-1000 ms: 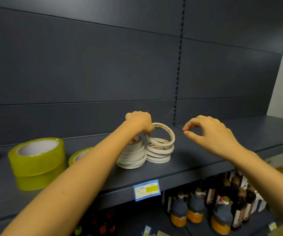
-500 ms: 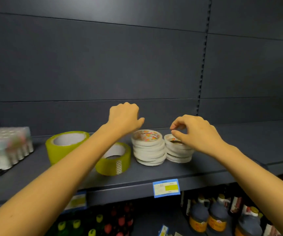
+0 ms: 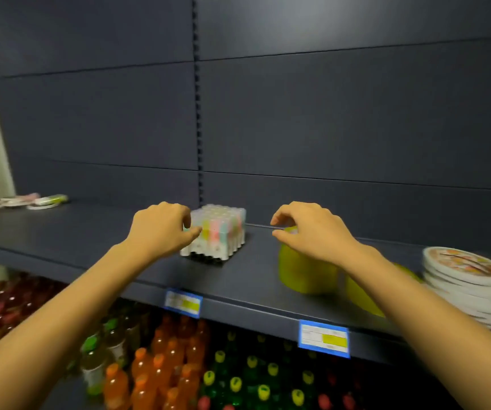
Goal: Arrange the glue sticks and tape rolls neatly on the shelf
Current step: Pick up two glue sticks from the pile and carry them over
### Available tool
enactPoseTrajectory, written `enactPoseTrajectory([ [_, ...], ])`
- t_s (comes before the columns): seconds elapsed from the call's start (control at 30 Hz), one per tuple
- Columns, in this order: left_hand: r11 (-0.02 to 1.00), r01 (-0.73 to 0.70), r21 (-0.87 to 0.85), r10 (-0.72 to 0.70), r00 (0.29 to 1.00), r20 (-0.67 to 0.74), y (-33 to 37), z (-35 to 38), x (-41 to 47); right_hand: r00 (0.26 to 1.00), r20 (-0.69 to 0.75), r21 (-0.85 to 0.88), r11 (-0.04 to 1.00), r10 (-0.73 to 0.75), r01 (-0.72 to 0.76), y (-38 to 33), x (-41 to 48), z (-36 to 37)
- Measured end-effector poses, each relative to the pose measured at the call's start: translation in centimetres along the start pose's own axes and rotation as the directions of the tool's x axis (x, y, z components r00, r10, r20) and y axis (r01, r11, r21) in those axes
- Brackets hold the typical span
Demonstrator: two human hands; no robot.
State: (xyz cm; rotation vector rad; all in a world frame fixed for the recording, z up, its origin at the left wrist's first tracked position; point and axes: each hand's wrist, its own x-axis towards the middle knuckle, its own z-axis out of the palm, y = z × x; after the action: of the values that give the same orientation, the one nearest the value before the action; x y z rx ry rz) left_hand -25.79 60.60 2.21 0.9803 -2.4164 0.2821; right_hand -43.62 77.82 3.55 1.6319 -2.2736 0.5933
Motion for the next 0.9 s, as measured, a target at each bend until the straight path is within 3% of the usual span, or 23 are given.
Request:
enactPoseTrajectory([
  [0.43, 0.976, 0.152, 0.159, -0.154, 0.988, 0.004, -27.6, -1.8, -5.1, 0.977, 0.043, 0.129, 0.971, -0.209, 0.202, -23.8, 11.8, 11.8],
  [0.9, 0.936, 0.311, 0.167, -0.314, 0.949, -0.008, -47.2, 1.0, -5.7, 0.928, 0.139, 0.117, 0.937, -0.345, 0.33, -40.1, 25.0, 22.3],
])
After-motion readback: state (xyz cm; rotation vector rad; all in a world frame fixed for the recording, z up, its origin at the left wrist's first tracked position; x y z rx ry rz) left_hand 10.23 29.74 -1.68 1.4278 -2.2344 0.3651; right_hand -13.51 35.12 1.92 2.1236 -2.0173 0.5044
